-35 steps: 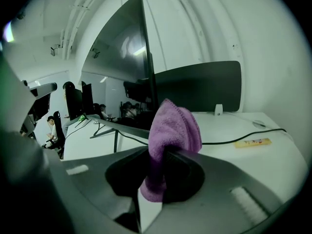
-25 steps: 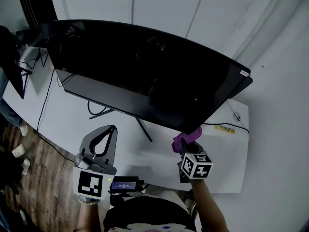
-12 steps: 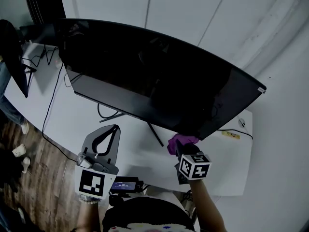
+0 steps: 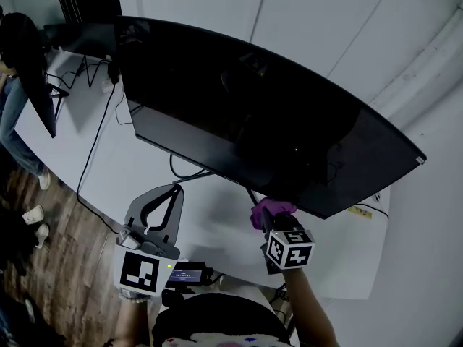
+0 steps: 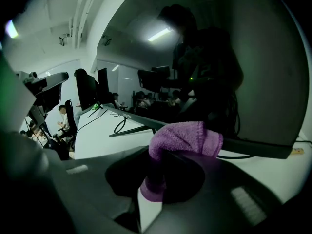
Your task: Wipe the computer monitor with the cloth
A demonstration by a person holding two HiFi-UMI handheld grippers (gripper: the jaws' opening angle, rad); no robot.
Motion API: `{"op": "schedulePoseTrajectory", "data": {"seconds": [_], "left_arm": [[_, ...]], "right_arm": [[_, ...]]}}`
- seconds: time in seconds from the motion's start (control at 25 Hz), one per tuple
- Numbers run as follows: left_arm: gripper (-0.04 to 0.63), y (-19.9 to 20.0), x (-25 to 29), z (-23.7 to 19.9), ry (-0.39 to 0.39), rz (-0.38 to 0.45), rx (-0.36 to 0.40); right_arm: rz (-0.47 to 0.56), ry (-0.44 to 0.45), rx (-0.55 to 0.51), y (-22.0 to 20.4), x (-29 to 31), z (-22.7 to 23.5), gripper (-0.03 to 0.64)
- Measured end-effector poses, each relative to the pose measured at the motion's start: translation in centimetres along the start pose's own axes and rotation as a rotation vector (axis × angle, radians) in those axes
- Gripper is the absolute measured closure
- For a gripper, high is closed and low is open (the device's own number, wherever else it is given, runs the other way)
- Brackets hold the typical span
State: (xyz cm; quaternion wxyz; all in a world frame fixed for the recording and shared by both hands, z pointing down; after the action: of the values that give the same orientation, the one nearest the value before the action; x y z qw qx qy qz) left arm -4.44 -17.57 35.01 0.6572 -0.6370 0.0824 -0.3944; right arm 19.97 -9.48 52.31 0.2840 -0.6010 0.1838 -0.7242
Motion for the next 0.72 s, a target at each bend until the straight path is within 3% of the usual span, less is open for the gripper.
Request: {"op": "schedulePoseTrajectory", "data": {"seconds": [0.44,0.72], "left_arm": [[0.591,-2.3,-1.3,-6.1,0.032,-0.003,-0.026],[0.591,-3.2,-1.9,-8.1,0.034,-0.002,-0.018]], "right_arm": [[-0.006,0.009,-0.165,3.2,3.7,-7.2,0.549],[-0.012,0.002,-0.217,4.3,5.4,-9.8,0.549]]}}
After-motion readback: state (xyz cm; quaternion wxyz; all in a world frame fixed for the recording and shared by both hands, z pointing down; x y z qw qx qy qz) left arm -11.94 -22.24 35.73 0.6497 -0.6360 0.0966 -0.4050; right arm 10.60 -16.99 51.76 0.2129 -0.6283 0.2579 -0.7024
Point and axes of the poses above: the fingertips, and each gripper's own axes: x forward along the fingers, z to its right, y out of its top, the point moved 5 cm from there along -x, backward along the fingers, and after that the axes turned 14 degrees about -z, right-handed, at the moved point
